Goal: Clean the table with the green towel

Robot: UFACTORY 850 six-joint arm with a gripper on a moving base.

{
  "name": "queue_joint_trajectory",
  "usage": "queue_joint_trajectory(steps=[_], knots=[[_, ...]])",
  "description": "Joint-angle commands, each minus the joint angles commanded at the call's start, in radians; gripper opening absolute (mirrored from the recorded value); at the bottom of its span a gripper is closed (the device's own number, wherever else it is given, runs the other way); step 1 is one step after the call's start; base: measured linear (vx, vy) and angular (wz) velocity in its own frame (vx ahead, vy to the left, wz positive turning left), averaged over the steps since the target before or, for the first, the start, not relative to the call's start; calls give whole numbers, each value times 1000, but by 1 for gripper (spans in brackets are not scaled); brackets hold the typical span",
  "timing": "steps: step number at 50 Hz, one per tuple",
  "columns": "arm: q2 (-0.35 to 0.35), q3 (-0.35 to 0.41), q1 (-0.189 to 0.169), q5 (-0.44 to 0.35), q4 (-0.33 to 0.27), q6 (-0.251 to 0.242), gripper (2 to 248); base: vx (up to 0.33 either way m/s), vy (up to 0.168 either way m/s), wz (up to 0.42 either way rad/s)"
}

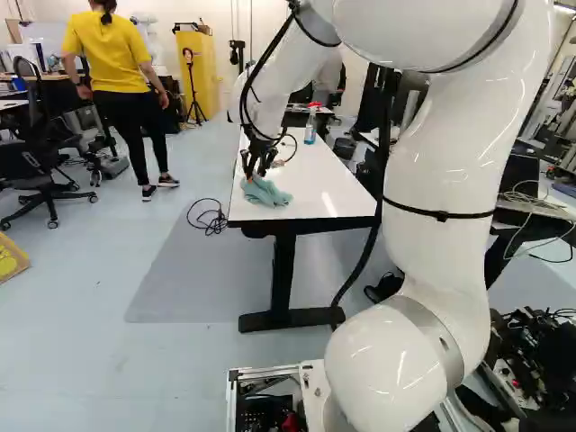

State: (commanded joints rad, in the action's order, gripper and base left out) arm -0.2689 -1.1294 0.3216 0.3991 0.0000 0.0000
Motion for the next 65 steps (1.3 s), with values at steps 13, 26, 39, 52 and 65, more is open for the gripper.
queue_joint_trajectory(steps=[13,26,39,52,65], knots=[[0,0,0,0,0,0,146,0,0,0],[5,1,-1,0,0,0,247,0,0,0],[61,36,-26,0,0,0,247,0,0,0],[134,82,-63,0,0,0,247,0,0,0],[176,121,-103,0,0,0,247,0,0,0]])
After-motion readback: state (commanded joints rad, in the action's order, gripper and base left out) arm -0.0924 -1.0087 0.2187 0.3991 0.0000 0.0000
